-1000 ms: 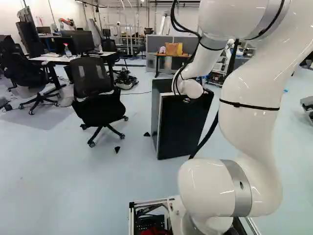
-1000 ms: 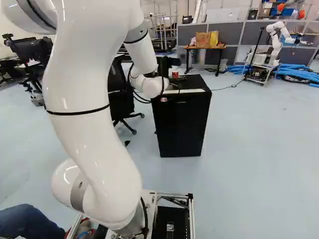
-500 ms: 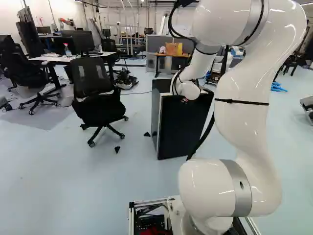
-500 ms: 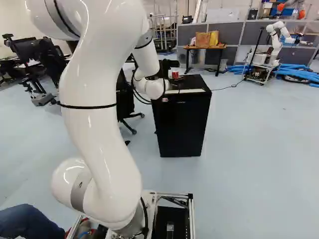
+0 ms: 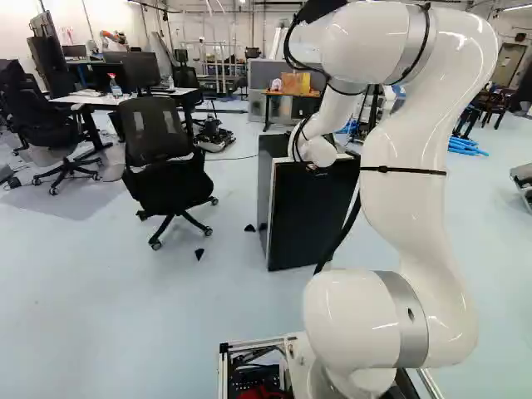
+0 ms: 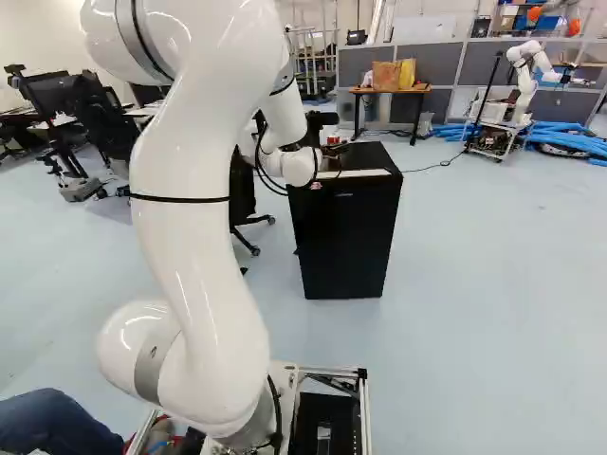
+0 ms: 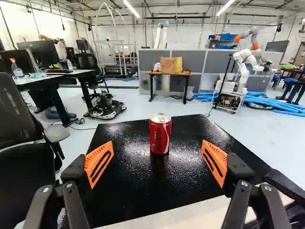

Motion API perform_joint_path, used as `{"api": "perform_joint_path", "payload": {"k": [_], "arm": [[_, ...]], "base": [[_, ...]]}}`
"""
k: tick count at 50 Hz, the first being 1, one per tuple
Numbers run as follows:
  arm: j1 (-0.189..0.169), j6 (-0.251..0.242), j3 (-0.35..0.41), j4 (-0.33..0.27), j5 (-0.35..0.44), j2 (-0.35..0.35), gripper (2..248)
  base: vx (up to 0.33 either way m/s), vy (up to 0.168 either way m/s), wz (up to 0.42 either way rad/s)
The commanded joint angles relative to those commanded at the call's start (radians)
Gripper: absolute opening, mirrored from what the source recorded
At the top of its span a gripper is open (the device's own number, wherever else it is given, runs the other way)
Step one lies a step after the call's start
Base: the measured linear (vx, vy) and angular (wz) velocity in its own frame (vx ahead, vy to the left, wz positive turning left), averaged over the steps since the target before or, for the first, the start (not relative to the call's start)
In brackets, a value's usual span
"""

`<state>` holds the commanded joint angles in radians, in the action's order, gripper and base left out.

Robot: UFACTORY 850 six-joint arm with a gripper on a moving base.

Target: Grab a drink from the fridge

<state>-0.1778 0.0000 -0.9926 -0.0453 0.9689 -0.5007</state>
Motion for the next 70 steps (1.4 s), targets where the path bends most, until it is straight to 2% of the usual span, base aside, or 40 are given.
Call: {"api": "perform_joint_path", "payload": {"k": [11, 47, 70], "arm": [[-0.010, 0.000, -0.039, -0.020, 0.000, -0.030, 247], [-0.030, 0.000, -0.198, -0.020, -0.002, -0.150, 247], [-0.035, 0.000, -0.316, -0.020, -0.046, -0.236, 247]], "base": [[0.000, 0.000, 0.000], [0.000, 0.000, 0.000], [0.000, 0.000, 0.000]]}}
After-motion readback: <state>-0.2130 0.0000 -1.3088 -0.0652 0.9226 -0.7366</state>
